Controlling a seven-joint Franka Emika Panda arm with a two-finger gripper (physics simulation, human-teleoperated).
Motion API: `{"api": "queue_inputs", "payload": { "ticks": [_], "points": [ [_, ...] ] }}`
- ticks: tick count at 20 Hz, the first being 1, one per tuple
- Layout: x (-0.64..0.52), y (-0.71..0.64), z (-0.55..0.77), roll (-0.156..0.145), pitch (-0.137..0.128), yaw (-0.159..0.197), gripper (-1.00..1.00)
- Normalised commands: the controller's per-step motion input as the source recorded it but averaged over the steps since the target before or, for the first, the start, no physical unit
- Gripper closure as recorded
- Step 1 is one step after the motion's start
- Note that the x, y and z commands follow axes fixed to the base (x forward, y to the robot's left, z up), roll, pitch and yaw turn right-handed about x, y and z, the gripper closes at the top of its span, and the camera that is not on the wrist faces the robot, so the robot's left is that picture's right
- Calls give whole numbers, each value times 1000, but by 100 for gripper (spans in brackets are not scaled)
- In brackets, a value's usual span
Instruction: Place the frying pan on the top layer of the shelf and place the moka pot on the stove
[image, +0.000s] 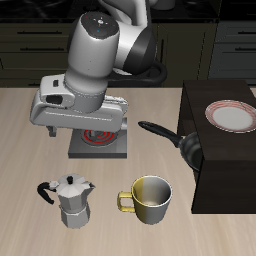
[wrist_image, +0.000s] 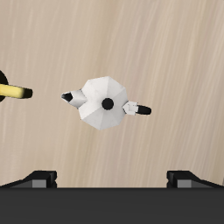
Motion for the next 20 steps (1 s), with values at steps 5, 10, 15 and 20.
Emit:
{"api": "queue_inputs", "payload": {
  "ticks": [5,10,15,20],
  "points": [
    [114,-65,15,-11,-19,-2,-100],
    [94,-38,-126,-2,-2,-27,-100],
    [31,179,-227,34,-31,-31,-100],
    [35,58,-176,3,-27,-28,-100]
  ]
}}
